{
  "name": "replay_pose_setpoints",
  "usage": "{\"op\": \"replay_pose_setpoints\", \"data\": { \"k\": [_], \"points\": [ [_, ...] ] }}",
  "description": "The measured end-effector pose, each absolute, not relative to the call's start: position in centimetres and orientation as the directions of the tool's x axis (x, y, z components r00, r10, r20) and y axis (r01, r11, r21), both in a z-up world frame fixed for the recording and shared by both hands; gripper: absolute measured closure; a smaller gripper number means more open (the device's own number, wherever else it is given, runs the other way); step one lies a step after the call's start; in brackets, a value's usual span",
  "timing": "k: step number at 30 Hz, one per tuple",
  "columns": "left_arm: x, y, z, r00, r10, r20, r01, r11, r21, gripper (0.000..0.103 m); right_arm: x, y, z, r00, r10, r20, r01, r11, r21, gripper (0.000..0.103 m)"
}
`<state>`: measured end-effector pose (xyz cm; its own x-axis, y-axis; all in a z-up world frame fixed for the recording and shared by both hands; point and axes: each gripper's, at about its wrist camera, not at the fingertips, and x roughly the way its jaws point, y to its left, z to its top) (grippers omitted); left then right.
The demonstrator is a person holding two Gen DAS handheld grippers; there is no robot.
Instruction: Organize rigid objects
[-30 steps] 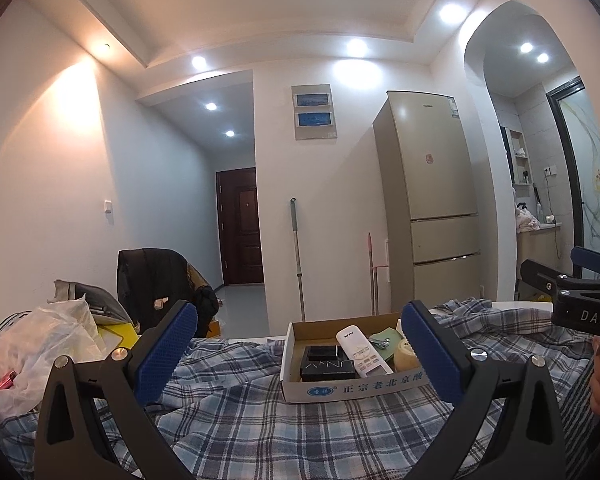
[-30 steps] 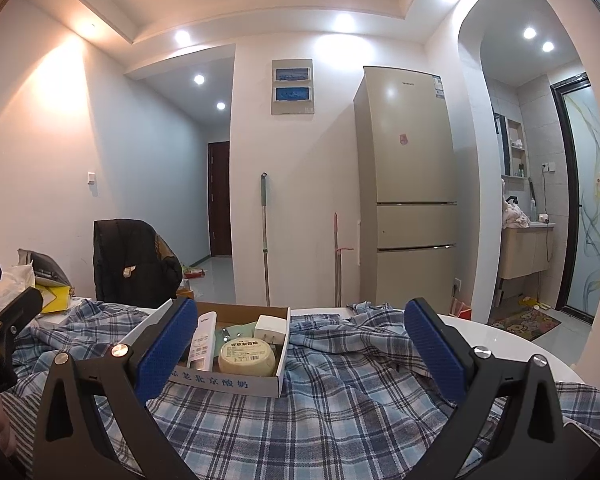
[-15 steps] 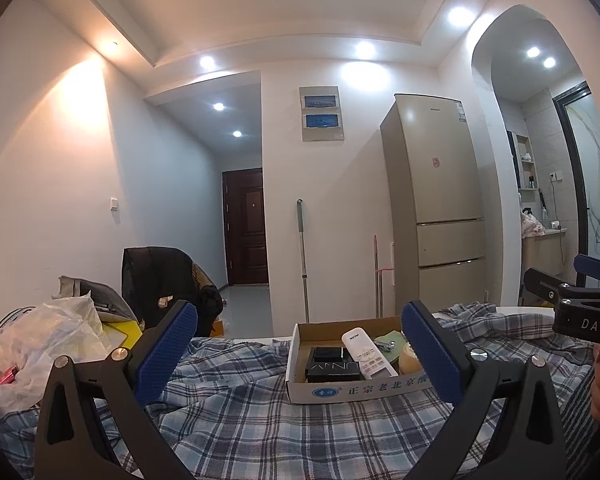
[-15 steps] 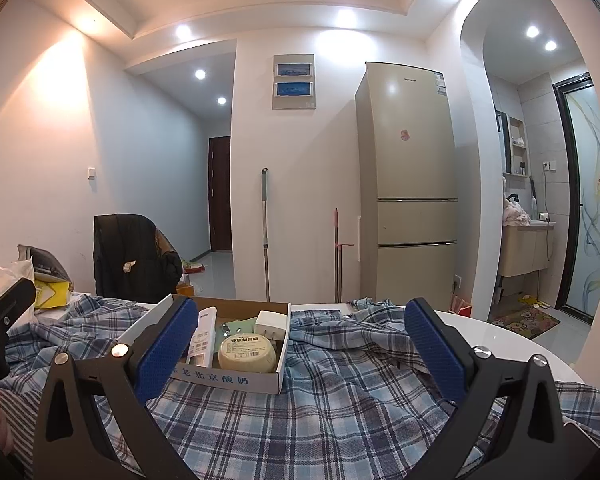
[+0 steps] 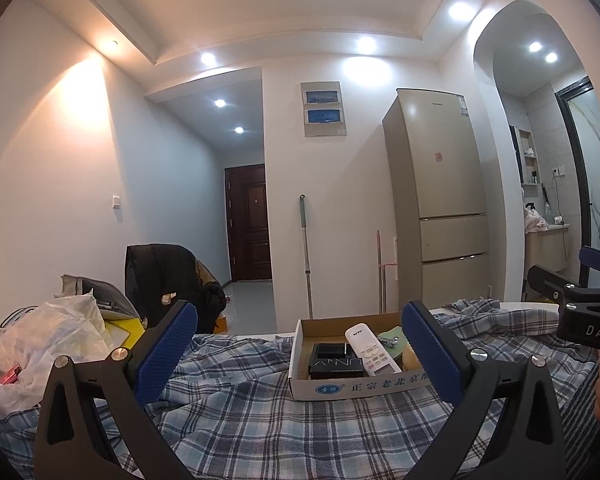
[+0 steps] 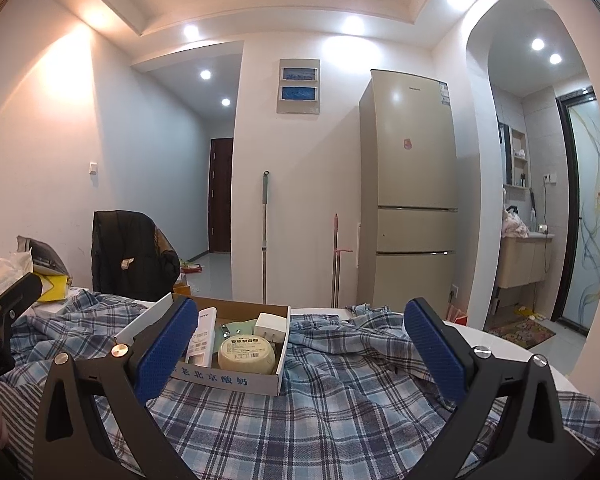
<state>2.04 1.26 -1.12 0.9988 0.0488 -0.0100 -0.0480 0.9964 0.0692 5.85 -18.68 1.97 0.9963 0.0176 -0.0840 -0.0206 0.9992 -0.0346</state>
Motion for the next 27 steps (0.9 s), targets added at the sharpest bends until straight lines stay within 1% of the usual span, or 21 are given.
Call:
{"op": "replay_pose_setpoints", "data": {
  "k": [14, 27],
  "points": [
    [2.2, 0.89, -1.32, 0.999, 0.044, -0.006, -0.043, 0.997, 0.069, 0.0, 5.72, -18.49, 1.94, 0.997, 0.015, -0.078, -0.018, 0.999, -0.037, 0.0],
    [2.14, 0.49, -1.39, 0.999, 0.045, -0.013, -0.044, 0.997, 0.067, 0.0, 5.86, -18.86, 2.0, 0.996, 0.016, -0.093, -0.019, 0.999, -0.04, 0.0]
  ]
}}
